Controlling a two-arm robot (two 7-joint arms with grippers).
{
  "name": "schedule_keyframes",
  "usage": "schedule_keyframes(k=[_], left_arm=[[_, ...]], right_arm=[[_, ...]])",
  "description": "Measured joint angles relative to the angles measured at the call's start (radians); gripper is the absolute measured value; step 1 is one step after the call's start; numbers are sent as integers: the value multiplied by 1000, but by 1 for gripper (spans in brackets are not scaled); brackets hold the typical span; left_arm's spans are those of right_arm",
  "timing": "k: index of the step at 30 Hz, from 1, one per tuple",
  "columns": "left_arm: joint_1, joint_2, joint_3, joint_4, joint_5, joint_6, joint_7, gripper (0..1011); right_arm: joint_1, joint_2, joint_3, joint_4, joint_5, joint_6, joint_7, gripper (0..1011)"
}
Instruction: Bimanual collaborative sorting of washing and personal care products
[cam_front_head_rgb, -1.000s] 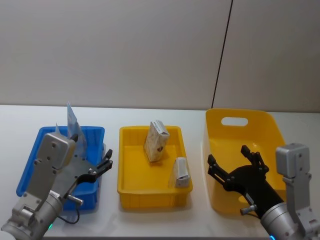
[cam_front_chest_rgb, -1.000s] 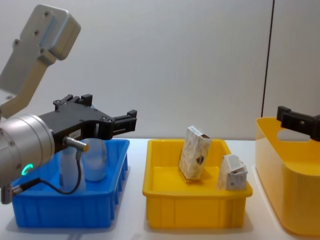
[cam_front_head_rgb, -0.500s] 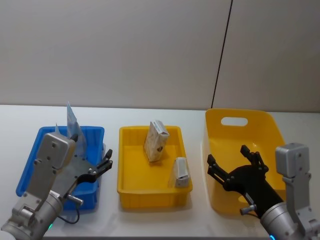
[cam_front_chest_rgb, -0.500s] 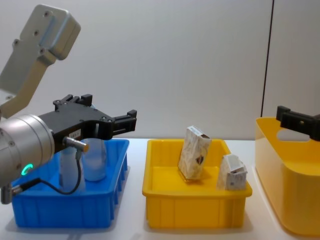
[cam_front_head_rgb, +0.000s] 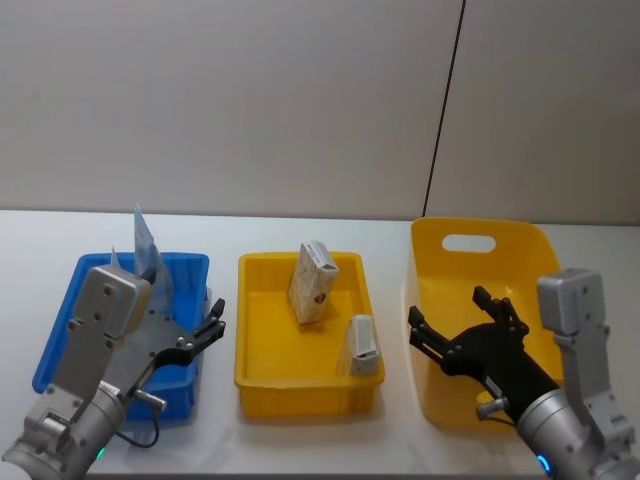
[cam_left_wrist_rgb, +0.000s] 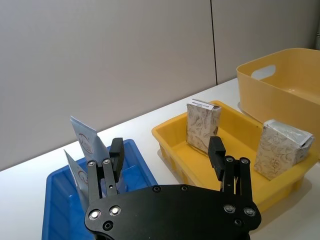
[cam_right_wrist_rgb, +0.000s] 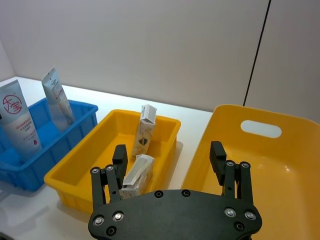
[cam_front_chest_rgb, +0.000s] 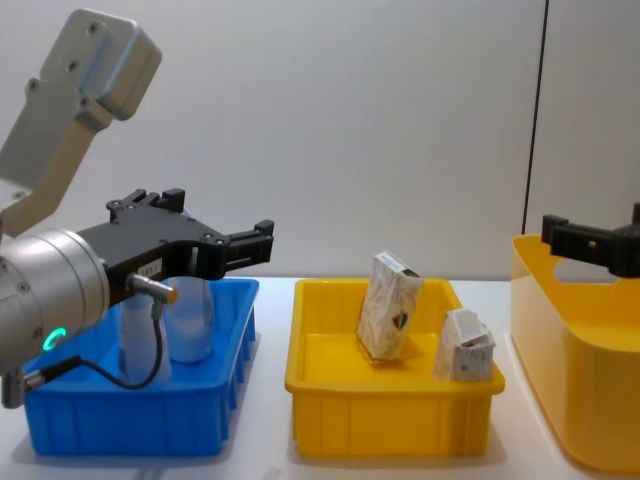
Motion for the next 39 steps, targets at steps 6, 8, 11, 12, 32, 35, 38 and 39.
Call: schedule_keyframes(k=[6, 8, 11, 12, 32, 35, 38, 39], left_arm=[[0, 0, 0, 0, 0, 0, 0, 1001], [0, 0, 0, 0, 0, 0, 0, 1001], [0, 0, 0, 0, 0, 0, 0, 1001], [0, 0, 0, 0, 0, 0, 0, 1001], [0, 0, 0, 0, 0, 0, 0, 1001], [0, 0, 0, 0, 0, 0, 0, 1001], [0, 0, 0, 0, 0, 0, 0, 1001], [0, 0, 0, 0, 0, 0, 0, 1001]], right_arm=[[32, -6, -6, 8, 3, 74, 5, 1004], [42, -9, -8, 12, 3, 91, 5, 1004], [60, -17, -15, 22, 4, 125, 5, 1004], [63, -19, -16, 24, 4, 133, 5, 1004], [159, -109, -70, 105, -2, 314, -21, 1004], [166, -122, -72, 114, -4, 330, -30, 1003], [174, -138, -73, 127, -6, 348, -43, 1004], [178, -148, -73, 134, -7, 358, -52, 1004]])
